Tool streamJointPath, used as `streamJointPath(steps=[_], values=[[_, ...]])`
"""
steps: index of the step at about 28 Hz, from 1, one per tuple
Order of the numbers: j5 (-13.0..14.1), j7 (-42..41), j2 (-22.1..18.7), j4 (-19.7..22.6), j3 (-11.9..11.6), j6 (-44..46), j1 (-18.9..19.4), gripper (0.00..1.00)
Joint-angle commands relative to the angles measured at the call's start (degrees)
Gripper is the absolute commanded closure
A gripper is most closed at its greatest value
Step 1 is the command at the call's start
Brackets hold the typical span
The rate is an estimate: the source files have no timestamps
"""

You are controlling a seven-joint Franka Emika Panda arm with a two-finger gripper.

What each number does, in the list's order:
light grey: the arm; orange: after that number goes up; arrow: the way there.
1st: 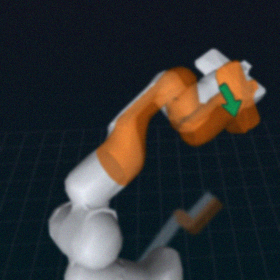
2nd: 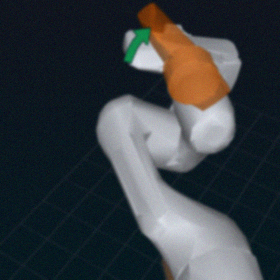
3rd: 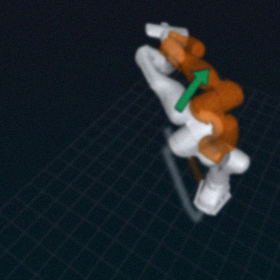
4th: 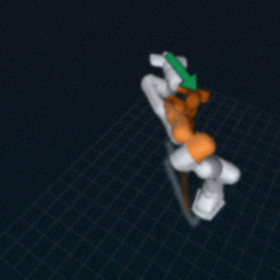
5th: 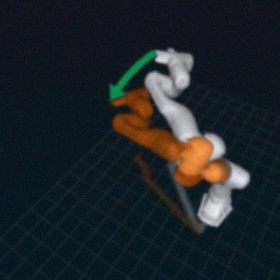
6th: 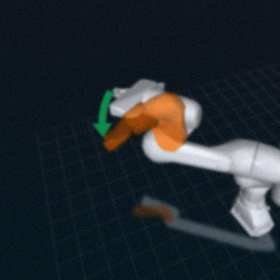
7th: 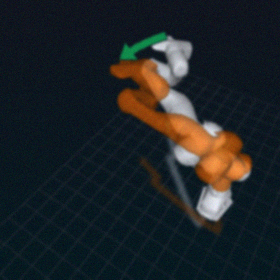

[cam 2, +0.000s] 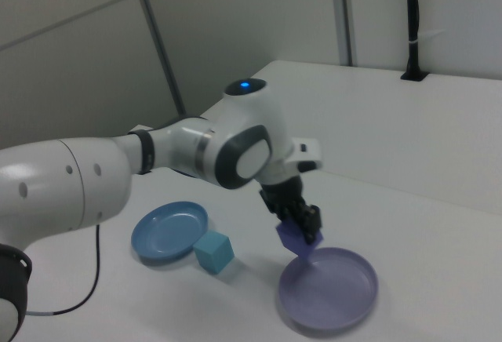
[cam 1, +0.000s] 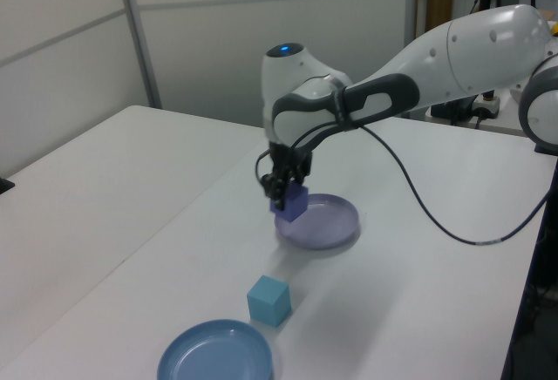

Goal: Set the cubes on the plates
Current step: 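Grasp the purple cube and carry it onto the lavender plate, then open the gripper to release the purple cube and lift, then move the gripper over the light-blue cube and grasp it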

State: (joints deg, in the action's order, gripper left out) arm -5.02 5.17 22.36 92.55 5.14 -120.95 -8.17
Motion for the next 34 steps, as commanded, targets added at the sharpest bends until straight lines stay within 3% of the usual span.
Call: streamJointPath(steps=[1, 6, 7, 8, 10, 12, 16, 19, 22, 27, 34], values=[[-0.3, -3.8, 1.1, 0.5, -0.1, -0.5, -3.3, 1.00], [-1.7, -4.4, 2.4, 2.1, -0.1, -0.5, -6.1, 0.94], [-1.7, -4.6, 2.8, 2.1, -0.1, -0.5, -6.2, 0.86], [-1.9, -4.7, 3.2, 2.0, -0.1, -0.6, -6.2, 0.64], [-2.0, -5.1, 3.5, 1.9, -0.1, -0.6, -5.8, 0.46], [-1.6, -5.3, 3.0, 1.9, 0.0, -0.4, -5.8, 0.00], [-0.8, -6.7, 1.4, 1.8, 0.7, 0.1, -5.5, 0.00], [3.3, -6.9, -1.3, 1.8, 2.4, 1.3, -4.8, 0.00], [4.8, -6.8, -3.2, 1.7, 3.3, 4.2, -3.6, 0.00], [4.9, -6.5, -4.0, 1.9, 4.0, 9.1, 1.7, 0.00], [4.7, -6.4, -3.4, 4.5, 3.9, 7.8, 8.2, 0.00]])
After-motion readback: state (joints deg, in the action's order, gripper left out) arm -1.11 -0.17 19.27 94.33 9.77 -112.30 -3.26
